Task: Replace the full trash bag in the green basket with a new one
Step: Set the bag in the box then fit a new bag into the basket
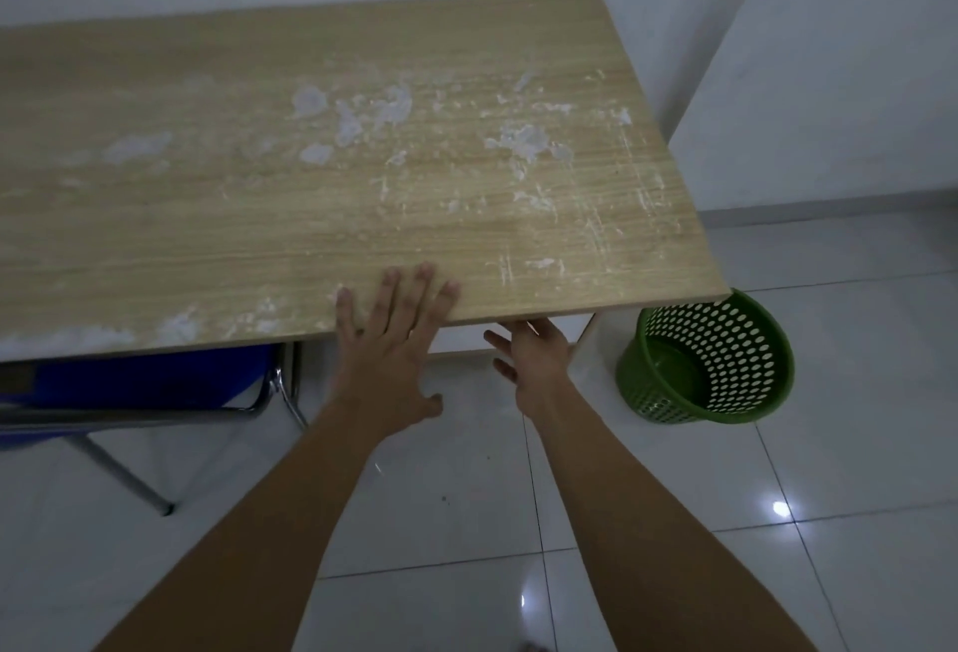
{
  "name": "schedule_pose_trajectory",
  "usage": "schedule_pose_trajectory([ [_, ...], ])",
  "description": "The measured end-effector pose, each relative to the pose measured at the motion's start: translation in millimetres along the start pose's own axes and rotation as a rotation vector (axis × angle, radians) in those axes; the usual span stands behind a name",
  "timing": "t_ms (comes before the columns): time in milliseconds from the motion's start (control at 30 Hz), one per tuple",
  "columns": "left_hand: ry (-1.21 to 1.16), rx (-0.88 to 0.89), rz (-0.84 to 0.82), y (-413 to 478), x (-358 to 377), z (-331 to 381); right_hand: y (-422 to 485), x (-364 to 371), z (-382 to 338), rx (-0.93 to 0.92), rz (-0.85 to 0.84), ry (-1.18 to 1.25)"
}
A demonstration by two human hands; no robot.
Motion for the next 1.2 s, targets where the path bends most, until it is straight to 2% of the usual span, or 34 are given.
schedule_pose_trajectory([
  [333,0.02,-0.009,-0.041,1.1,-0.4,1.0,11.5,2.0,5.2,-0.049,0.026,-0.06],
  [633,-0.015,0.04,-0.062,0.7,-3.6,-2.5,-12.0,-5.5,33.0,-0.079,0.101,0.064],
  [833,-0.034,0.177,-0.071,-3.9,-5.4,-19.0,-44.7,-19.9,56.3,-0.102,0.138,0.131],
  [967,-0.022,0.273,-0.077,-9.6,-6.2,-34.9,-56.5,-23.8,68.8,-0.078,0.17,0.061],
  [1200,0.013,0.336,-0.076,-9.4,-6.4,-50.3,-59.5,-30.6,85.0,-0.056,0.223,0.008],
])
Point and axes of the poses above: each hand's wrist, its own y-axis towards the middle knuckle, its own x-axis out of the palm, z = x × y, the point moved 1 cm from there along y, towards the middle knuckle, and after that the axes turned 8 degrees about -z, right-handed, at the moved point
